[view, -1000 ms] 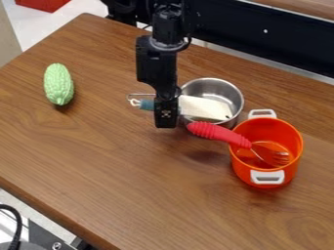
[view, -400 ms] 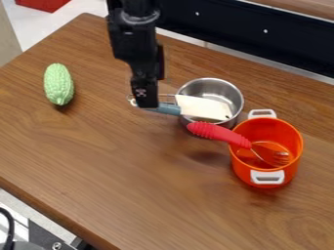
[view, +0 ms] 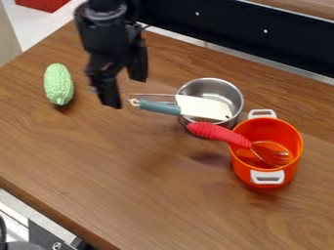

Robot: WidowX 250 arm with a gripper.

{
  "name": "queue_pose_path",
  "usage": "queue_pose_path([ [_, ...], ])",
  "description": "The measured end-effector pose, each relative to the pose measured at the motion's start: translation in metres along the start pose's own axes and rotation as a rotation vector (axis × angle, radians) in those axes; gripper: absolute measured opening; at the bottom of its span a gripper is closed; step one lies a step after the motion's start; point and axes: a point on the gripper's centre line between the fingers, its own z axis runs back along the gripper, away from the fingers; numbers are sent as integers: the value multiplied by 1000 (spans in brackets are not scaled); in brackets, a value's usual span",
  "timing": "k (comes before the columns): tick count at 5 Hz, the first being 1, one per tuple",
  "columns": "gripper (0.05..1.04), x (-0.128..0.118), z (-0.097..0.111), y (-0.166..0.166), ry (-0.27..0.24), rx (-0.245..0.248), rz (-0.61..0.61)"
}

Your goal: Put the knife in the silver pot

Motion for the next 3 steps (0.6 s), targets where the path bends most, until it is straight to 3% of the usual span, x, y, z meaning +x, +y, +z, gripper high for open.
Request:
queue_pose_path([
  [3,1001,-20,-15,62,-46,43,-752],
])
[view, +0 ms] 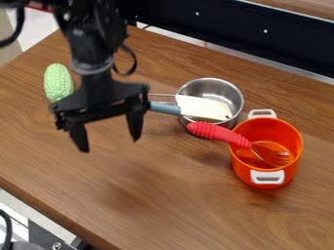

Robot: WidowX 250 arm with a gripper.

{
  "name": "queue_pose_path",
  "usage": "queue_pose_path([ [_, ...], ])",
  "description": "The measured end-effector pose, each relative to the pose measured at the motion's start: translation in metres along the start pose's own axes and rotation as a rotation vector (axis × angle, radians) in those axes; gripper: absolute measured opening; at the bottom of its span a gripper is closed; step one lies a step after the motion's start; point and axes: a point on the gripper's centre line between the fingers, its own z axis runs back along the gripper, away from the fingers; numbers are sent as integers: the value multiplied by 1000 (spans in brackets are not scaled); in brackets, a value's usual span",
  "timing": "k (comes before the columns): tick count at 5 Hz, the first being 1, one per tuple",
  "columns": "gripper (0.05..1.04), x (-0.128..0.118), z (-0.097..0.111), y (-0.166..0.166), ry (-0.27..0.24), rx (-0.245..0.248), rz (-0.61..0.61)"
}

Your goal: Put the knife in the silver pot

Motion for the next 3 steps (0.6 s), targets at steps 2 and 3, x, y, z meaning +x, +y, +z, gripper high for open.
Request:
queue_pose_path([
  [2,1001,-12,-13,31,-31,-11,-291],
  [3,1001,-4,-23,41,-25,4,-328],
])
